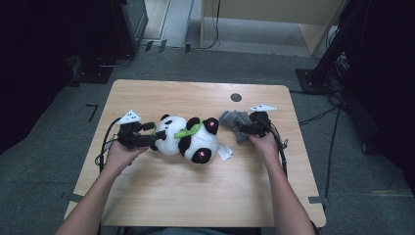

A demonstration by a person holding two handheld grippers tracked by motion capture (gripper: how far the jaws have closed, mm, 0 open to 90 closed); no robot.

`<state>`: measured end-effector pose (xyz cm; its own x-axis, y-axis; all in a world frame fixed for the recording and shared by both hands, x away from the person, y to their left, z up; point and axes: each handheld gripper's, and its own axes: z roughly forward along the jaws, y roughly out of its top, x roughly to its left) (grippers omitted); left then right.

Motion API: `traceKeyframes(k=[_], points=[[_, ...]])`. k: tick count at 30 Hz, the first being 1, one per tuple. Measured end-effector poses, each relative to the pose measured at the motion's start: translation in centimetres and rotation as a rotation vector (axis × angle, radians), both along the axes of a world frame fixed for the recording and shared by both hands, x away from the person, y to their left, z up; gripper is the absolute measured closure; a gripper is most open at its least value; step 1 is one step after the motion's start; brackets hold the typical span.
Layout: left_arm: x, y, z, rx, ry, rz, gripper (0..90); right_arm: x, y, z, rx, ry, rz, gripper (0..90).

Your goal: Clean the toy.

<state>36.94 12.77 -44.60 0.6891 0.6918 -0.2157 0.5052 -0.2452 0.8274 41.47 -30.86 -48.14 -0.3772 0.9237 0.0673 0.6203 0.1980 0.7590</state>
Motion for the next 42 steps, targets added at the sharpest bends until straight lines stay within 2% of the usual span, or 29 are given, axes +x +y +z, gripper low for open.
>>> traceKeyframes(k=[2, 3, 5, 10, 11, 16, 21, 22, 23, 24, 25, 27, 30, 32, 33, 34, 35, 36, 37, 42], points=[[0.2, -0.1, -0.3, 0.011, -0.010, -0.027, 33.3, 0.5, 0.4, -0.6, -0.014, 0.022, 0.010, 34.2], [0.5, -0.3, -0.6, 0.036, 0.001, -0.055, 33.3, 0.7, 0.5, -0.8, -0.023, 0.025, 0.010, 33.3], [0.6, -0.4, -0.9, 0.045, 0.001, -0.057, 33.1, 1.0, 0.5, -1.2, -0.022, 0.046, 0.013, 32.2], [1.1, -0.4, -1.3, 0.024, 0.011, -0.075, 32.3, 1.4, 0.7, -2.2, -0.045, 0.073, 0.019, 36.2], [1.2, -0.4, -1.4, 0.022, 0.013, -0.079, 29.2, 1.5, 0.7, -2.4, -0.036, 0.081, 0.022, 37.3], [1.7, -0.1, -2.2, -0.013, 0.067, -0.086, 24.3, 1.4, 0.5, -2.9, -0.031, 0.077, 0.031, 43.0], [1.2, -0.4, -2.2, 0.004, 0.052, -0.082, 24.4, 1.1, 0.2, -3.2, -0.028, 0.048, 0.045, 46.8], [1.1, -0.4, -2.2, 0.002, 0.051, -0.080, 24.4, 1.0, 0.1, -3.3, -0.029, 0.043, 0.048, 48.6], [1.0, -0.5, -2.3, 0.000, 0.049, -0.079, 24.4, 0.8, 0.0, -3.3, -0.026, 0.041, 0.048, 56.8], [0.9, -0.5, -2.3, -0.001, 0.057, -0.081, 24.4, 0.8, 0.0, -3.3, -0.026, 0.041, 0.048, 56.8], [0.8, -0.6, -2.3, -0.003, 0.064, -0.077, 24.6, 0.7, 0.0, -3.1, -0.037, 0.042, 0.054, 64.6], [0.5, -0.9, -2.3, -0.005, 0.072, -0.057, 24.7, 0.6, 0.2, -2.9, -0.054, 0.050, 0.059, 70.3], [-0.2, -1.3, -2.1, 0.006, 0.076, -0.031, 25.3, 0.5, 0.4, -2.5, -0.072, 0.068, 0.053, 74.1], [-0.7, -1.6, -2.1, 0.011, 0.074, -0.021, 25.6, 0.4, 0.5, -2.4, -0.062, 0.073, 0.051, 74.5], [-0.9, -1.8, -2.1, 0.009, 0.076, -0.015, 25.8, 0.4, 0.3, -2.0, -0.035, 0.079, 0.051, 74.7], [-1.1, -1.9, -2.2, 0.005, 0.078, -0.009, 25.8, 0.4, 0.3, -2.0, -0.035, 0.079, 0.051, 74.7], [-1.4, -2.0, -2.2, 0.002, 0.077, -0.003, 25.9, 0.3, 0.2, -1.8, -0.013, 0.080, 0.050, 74.8], [-1.7, -2.2, -2.2, 0.007, 0.063, -0.001, 25.8, 0.2, 0.1, -1.1, 0.019, 0.071, 0.052, 74.9], [-1.7, -2.2, -2.2, 0.007, 0.063, -0.001, 25.8, 0.2, 0.1, -1.1, 0.019, 0.071, 0.052, 74.9], [-1.4, -2.1, -2.1, -0.017, 0.066, 0.016, 25.7, 0.2, 0.2, 2.6, 0.069, 0.034, 0.059, 74.9]])
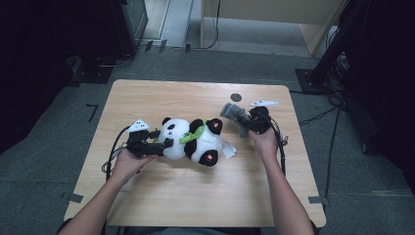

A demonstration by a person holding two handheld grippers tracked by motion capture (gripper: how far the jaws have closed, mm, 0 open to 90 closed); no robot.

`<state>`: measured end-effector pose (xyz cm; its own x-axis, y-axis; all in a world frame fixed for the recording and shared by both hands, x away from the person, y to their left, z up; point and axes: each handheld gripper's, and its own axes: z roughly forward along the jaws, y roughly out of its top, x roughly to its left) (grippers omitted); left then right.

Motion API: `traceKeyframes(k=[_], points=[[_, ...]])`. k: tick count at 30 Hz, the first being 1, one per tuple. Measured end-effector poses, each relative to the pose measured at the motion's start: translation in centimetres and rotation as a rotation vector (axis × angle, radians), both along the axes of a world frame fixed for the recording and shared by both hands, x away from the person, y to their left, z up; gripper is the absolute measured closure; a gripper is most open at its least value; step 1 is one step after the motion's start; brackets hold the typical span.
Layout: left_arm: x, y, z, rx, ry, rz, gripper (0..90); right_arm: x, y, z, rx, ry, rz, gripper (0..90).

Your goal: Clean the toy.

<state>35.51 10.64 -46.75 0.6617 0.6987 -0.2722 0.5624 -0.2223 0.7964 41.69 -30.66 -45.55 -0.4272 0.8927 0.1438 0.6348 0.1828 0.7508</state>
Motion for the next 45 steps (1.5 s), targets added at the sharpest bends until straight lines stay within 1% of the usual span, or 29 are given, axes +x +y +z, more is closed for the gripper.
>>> traceKeyframes(k=[1, 2, 3, 5, 6, 7, 8, 9, 11, 12, 14, 15, 17, 19, 20, 21, 22, 23, 25, 27, 28, 29, 31, 36, 39, 41, 43, 44, 45], points=[[0.0, 0.0, 0.1, 0.004, -0.007, 0.002, 25.8, 0.0, 0.0, 0.0, 0.000, 0.000, 0.000, 74.9], [0.0, 0.0, 0.3, 0.011, -0.019, 0.002, 26.1, 0.0, 0.5, 1.5, 0.000, -0.020, 0.014, 74.9], [0.0, -0.1, 0.5, 0.010, -0.030, -0.002, 26.1, 0.0, 0.9, 2.2, 0.001, -0.030, 0.024, 74.9], [-0.2, -0.2, 0.9, 0.003, -0.054, -0.009, 26.1, 0.0, 1.7, 3.4, -0.005, -0.050, 0.044, 74.9], [-0.2, -0.3, 1.0, 0.003, -0.063, -0.014, 26.1, 0.0, 1.7, 3.4, -0.005, -0.050, 0.044, 74.9], [-0.3, -0.5, 1.1, 0.001, -0.064, -0.017, 25.4, 0.1, 2.7, 4.5, -0.007, -0.057, 0.072, 74.9], [-0.3, -0.6, 1.2, 0.005, -0.063, -0.025, 25.4, 0.1, 2.7, 4.5, -0.007, -0.057, 0.072, 74.9], [-0.3, -0.8, 1.0, 0.013, -0.063, -0.031, 19.2, 0.0, 3.6, 5.4, -0.003, -0.076, 0.092, 74.9], [-0.3, -1.1, 0.7, 0.062, -0.060, -0.035, 16.9, 0.1, 4.1, 5.8, 0.002, -0.074, 0.105, 74.9], [-0.3, -1.1, 0.5, 0.071, -0.061, -0.030, 15.7, 0.2, 5.1, 6.5, 0.001, -0.077, 0.128, 74.9], [-0.2, -1.0, 0.4, 0.059, -0.064, -0.038, 15.7, 0.2, 6.1, 7.1, 0.002, -0.082, 0.152, 74.8], [-0.2, -0.9, 0.4, 0.059, -0.079, -0.035, 15.7, 0.2, 6.1, 7.1, 0.002, -0.082, 0.152, 74.8], [-0.1, -0.8, 0.3, 0.056, -0.098, -0.043, 16.1, 0.3, 7.7, 8.1, 0.013, -0.088, 0.186, 74.8], [0.2, -0.9, -0.1, 0.049, -0.085, -0.049, 15.8, 0.4, 8.3, 8.4, 0.019, -0.084, 0.200, 74.9], [0.3, -0.9, -0.3, 0.049, -0.069, -0.045, 11.3, 0.5, 9.5, 9.0, 0.022, -0.084, 0.228, 74.8], [0.5, -0.9, -0.5, 0.046, -0.050, -0.038, 11.3, 0.5, 9.5, 9.0, 0.022, -0.084, 0.228, 74.8], [0.7, -0.9, -0.6, 0.051, -0.037, -0.025, 7.1, 0.5, 10.2, 9.2, 0.021, -0.084, 0.242, 74.9], [0.8, -0.9, -0.8, 0.047, -0.030, -0.027, 3.5, 0.5, 10.8, 9.4, 0.024, -0.082, 0.257, 74.9], [0.9, -1.0, -1.1, 0.033, -0.020, -0.035, 3.0, 0.6, 12.1, 9.5, 0.034, -0.066, 0.288, 74.9], [0.9, -1.0, -1.3, 0.028, -0.029, -0.037, 0.0, 0.6, 13.4, 9.4, 0.036, -0.054, 0.319, 74.8], [0.9, -0.9, -1.4, 0.023, -0.028, -0.053, 0.0, 0.6, 14.6, 9.0, 0.032, -0.043, 0.344, 74.8], [0.9, -0.9, -1.4, 0.023, -0.028, -0.053, 0.0, 0.6, 14.6, 9.0, 0.032, -0.043, 0.344, 74.8], [1.0, -0.8, -1.7, 0.013, -0.027, -0.054, 0.0, 0.6, 16.2, 7.9, 0.037, -0.005, 0.372, 74.9], [1.1, -0.8, -2.1, 0.004, -0.023, -0.053, 0.0, 0.8, 17.5, 6.3, 0.009, 0.017, 0.388, 74.9], [1.2, -0.7, -2.3, -0.009, 0.017, -0.043, 0.0, 1.1, 17.6, 5.4, 0.015, 0.034, 0.394, 74.9], [1.2, -0.6, -2.2, -0.009, 0.019, -0.045, 4.1, 1.2, 17.6, 5.3, 0.017, 0.040, 0.385, 74.9], [0.9, -0.6, -1.9, 0.012, -0.010, -0.049, 10.1, 1.2, 17.7, 5.7, 0.025, 0.031, 0.383, 75.0], [0.8, -0.7, -1.8, 0.021, -0.018, -0.047, 15.2, 1.4, 18.1, 6.4, 0.040, 0.059, 0.363, 75.0], [0.7, -0.7, -1.7, 0.028, -0.020, -0.047, 15.2, 1.4, 18.1, 6.4, 0.040, 0.059, 0.363, 75.0]])
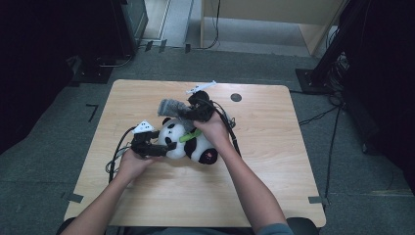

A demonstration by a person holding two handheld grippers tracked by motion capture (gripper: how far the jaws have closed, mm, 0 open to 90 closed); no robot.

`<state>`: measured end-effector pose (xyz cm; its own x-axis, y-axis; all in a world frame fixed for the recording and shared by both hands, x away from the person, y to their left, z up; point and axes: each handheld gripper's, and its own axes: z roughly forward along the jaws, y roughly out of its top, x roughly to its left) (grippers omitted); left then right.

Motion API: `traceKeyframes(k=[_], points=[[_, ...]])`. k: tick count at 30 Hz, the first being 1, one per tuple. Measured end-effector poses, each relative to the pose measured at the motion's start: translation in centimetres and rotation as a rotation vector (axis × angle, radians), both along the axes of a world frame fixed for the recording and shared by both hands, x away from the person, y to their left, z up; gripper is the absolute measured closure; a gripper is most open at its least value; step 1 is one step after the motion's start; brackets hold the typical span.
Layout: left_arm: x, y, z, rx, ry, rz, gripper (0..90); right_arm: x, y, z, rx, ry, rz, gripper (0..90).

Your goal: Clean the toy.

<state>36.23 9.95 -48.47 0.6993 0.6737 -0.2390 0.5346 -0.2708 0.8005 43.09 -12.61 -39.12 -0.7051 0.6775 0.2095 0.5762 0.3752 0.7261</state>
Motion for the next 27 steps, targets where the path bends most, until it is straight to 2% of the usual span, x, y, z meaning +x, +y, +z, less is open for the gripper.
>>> traceKeyframes(k=[2, 3, 6, 7, 9, 10, 12, 15, 18, 20, 24, 27], points=[[-0.1, 0.0, 0.1, 0.004, 0.000, 0.006, 18.4, 0.1, 0.6, 0.5, 0.004, 0.010, 0.013, 75.1], [-0.1, 0.0, 0.1, 0.006, 0.001, 0.006, 19.0, 0.0, 1.1, 0.6, 0.003, 0.001, 0.026, 75.0], [-0.3, -0.1, 0.4, 0.015, 0.012, 0.020, 23.2, -0.3, 2.7, 0.5, 0.007, 0.012, 0.065, 74.9], [-0.4, -0.1, 0.4, 0.017, 0.011, 0.019, 25.3, -0.4, 3.2, 0.2, -0.004, 0.018, 0.079, 74.9], [-0.4, -0.2, 0.4, 0.017, 0.004, 0.026, 25.6, -0.4, 4.2, -0.8, -0.073, 0.036, 0.084, 74.7], [-0.4, -0.2, 0.3, 0.013, 0.014, 0.032, 25.6, -0.3, 4.5, -1.5, -0.104, 0.055, 0.084, 74.4], [-0.3, 0.0, 0.1, -0.002, 0.016, 0.036, 27.6, 0.1, 4.3, -2.4, -0.086, 0.056, 0.078, 74.3], [-0.2, -0.1, 0.1, -0.003, 0.016, 0.039, 29.5, 0.6, 3.7, -2.5, -0.078, 0.064, 0.056, 73.8], [-0.2, -0.1, 0.1, -0.008, 0.018, 0.039, 29.7, 0.9, 3.3, -2.4, -0.147, 0.040, 0.024, 73.8], [-0.2, -0.1, 0.1, -0.012, 0.021, 0.045, 29.6, 1.5, 2.8, -2.5, -0.124, 0.078, 0.012, 74.0], [-0.1, -0.2, 0.1, -0.017, 0.027, 0.057, 29.6, 2.1, 2.6, -2.6, -0.189, 0.068, -0.023, 74.0], [-0.1, -0.2, 0.1, -0.015, 0.029, 0.058, 29.6, 2.3, 2.5, -2.7, -0.212, 0.072, -0.045, 74.6]])
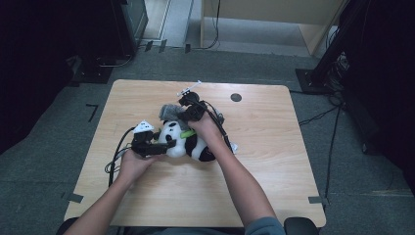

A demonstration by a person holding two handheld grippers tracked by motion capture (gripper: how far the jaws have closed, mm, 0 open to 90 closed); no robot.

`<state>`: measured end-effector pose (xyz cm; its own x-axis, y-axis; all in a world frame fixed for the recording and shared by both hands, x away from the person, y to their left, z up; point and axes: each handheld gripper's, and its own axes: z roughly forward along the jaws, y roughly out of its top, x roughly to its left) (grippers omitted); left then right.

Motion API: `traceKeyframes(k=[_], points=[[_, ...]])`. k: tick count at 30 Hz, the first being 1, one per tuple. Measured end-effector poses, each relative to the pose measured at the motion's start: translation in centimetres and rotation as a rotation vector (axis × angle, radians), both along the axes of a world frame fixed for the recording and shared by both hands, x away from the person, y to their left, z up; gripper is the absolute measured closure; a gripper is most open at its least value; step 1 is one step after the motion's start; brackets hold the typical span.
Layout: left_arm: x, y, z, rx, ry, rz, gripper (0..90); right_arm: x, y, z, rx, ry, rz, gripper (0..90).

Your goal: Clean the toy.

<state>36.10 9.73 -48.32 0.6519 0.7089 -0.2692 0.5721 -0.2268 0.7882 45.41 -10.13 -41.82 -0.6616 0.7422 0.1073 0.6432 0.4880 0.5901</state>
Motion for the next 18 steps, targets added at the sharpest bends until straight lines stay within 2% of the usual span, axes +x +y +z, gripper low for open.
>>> traceKeyframes(k=[3, 7, 9, 13, 18], points=[[0.0, 0.0, 0.0, 0.001, 0.001, -0.001, 29.6, 0.4, -0.2, -0.3, -0.058, -0.030, -0.006, 74.7], [0.0, -0.1, 0.1, 0.003, -0.001, 0.000, 29.6, 0.6, -0.7, -0.6, -0.049, -0.036, -0.020, 74.5], [0.0, -0.1, 0.1, 0.006, -0.004, -0.001, 29.6, 0.7, -1.1, -0.7, -0.024, -0.019, -0.048, 74.8], [-0.1, -0.1, 0.2, 0.008, -0.002, -0.002, 29.6, 0.8, -1.4, -0.6, 0.003, -0.023, -0.060, 75.5], [-0.3, 0.0, 0.2, 0.019, -0.012, -0.019, 29.5, 0.4, -1.8, 1.1, 0.107, -0.042, -0.069, 75.7]])
